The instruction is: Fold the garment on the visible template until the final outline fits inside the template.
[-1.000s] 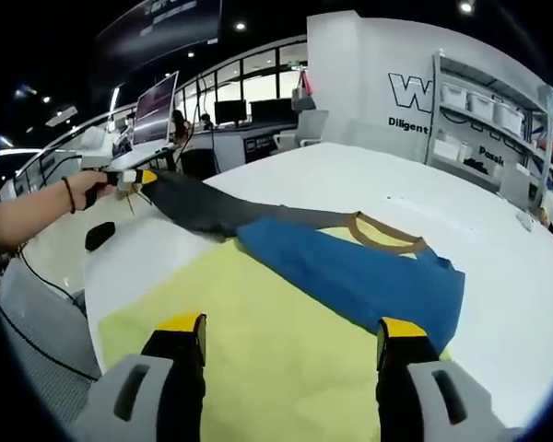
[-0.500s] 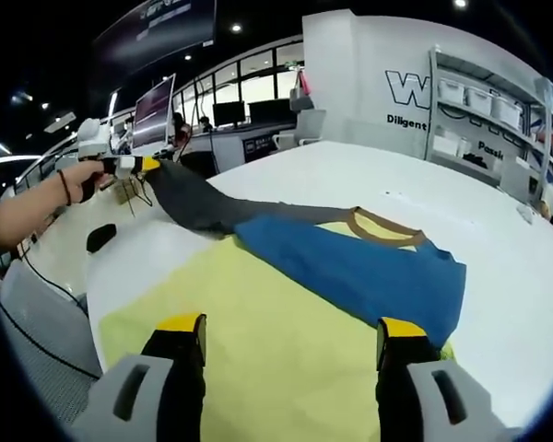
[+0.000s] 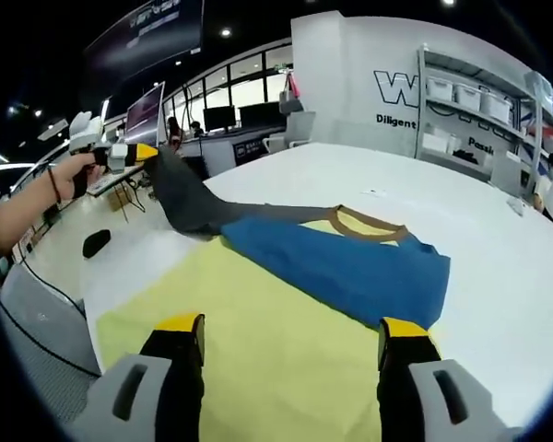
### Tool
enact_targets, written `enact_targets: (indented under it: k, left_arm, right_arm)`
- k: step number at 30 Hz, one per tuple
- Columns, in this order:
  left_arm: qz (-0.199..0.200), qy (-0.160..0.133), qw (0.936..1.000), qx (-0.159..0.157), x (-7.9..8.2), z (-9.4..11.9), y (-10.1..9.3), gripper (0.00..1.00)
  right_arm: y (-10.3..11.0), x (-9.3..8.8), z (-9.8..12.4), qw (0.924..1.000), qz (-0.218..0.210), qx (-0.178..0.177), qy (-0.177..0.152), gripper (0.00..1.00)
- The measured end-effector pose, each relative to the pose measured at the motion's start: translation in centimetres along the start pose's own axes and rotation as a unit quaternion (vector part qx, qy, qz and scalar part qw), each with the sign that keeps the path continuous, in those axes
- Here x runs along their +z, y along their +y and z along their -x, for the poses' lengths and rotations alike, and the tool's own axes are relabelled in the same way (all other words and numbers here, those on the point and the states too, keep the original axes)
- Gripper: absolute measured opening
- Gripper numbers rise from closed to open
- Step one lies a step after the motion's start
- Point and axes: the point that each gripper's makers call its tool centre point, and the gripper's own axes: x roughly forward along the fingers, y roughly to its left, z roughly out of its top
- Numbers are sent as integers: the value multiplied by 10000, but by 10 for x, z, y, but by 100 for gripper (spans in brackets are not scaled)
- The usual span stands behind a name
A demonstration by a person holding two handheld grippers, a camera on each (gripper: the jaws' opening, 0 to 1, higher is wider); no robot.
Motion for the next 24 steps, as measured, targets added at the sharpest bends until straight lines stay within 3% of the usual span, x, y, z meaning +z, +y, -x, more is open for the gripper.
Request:
enact_targets:
  k: [14,24]
  left_arm:
    - [-127,85,9978,-645,4,-9,-57,0]
    - [-252,176,9924,-1195,-2,-21,-105,0]
  right_arm:
    - [-9,-2,7,9999,-92,-55,-27,76]
    - [-27,-6,17,9991,-216,-375,-39,80]
